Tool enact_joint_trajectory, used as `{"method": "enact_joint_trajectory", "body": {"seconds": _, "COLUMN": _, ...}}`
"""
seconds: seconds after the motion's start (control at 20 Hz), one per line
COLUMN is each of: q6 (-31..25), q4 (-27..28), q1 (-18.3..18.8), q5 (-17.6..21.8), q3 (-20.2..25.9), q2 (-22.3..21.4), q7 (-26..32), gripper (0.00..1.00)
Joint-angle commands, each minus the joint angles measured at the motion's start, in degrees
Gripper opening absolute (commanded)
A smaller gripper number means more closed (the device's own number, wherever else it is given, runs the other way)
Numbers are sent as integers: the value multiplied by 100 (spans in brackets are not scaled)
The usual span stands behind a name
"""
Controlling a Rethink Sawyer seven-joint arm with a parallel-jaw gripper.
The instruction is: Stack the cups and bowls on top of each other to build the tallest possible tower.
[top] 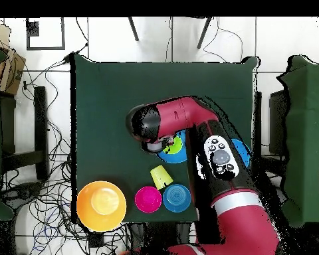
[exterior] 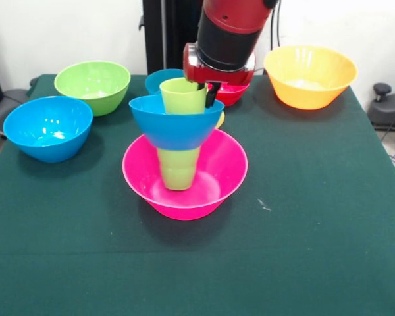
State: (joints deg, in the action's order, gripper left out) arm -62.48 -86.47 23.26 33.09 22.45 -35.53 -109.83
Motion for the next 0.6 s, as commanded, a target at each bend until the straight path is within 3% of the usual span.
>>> {"method": "enact_joint_trajectory", "body": {"seconds": 0.05, "q6": -96, "q4": 393, "q1": -216, "q5": 244, "q3": 138, "q2": 479, "q7": 625, "gripper": 0}}
{"method": "enact_joint_trajectory", "body": {"seconds": 0.6, "q6": -363, "q4": 898, "q1": -361, "q5": 166, "q3": 83, "q2": 738, "q7": 627, "gripper": 0}}
